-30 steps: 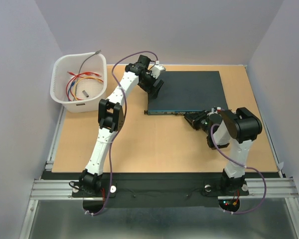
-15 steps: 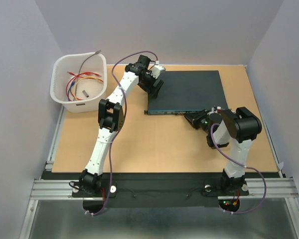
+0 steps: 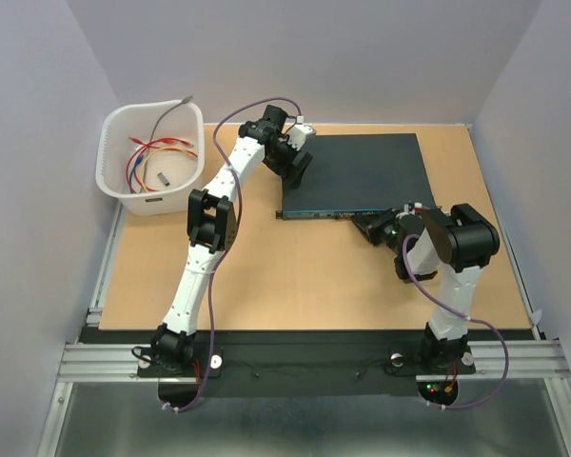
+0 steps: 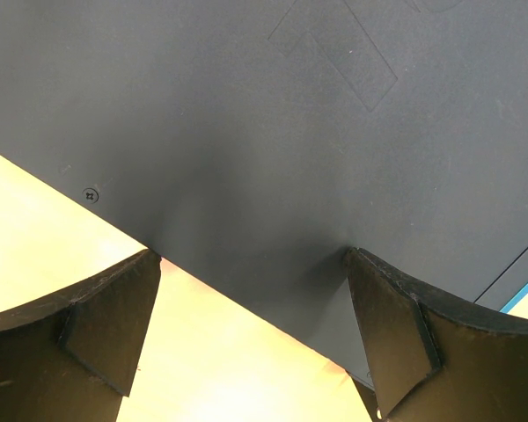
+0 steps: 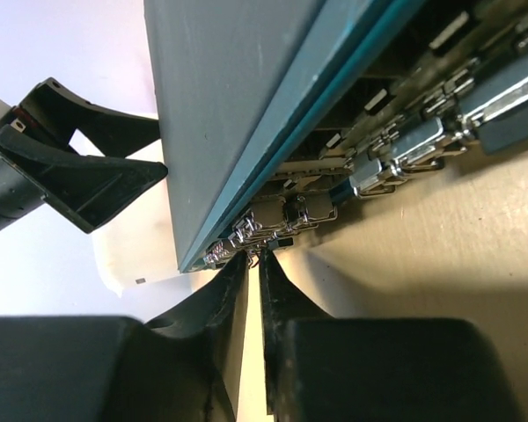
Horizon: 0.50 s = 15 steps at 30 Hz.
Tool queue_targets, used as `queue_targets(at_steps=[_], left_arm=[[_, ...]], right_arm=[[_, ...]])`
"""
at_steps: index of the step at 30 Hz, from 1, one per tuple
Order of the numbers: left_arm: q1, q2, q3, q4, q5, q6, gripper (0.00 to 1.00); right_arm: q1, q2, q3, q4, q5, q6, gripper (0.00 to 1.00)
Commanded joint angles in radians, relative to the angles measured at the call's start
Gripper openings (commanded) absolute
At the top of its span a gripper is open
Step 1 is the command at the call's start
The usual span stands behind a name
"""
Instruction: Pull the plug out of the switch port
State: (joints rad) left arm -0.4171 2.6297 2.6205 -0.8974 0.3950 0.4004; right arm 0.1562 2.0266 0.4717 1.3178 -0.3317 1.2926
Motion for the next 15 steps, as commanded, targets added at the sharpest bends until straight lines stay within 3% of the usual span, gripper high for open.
queue_targets(at_steps=[1,5,15], left_arm=[[-0.008,-0.048,0.041,-0.024,0.024,0.011,0.97],[-0.008,-0.048,0.044,-0.025,0.024,0.012,0.97],[-0.009,-0.046,0.047,-0.026,0.025,0.011,0.96]], right_arm=[[-0.006,0.024,0.054,0.141,-0.015,0.033,0.14],[-0.010,0.032,0.053,0.141,-0.012,0.040,0.00],[-0.009,-0.034,-0.099,0.144,-0.001,0.048,0.00]])
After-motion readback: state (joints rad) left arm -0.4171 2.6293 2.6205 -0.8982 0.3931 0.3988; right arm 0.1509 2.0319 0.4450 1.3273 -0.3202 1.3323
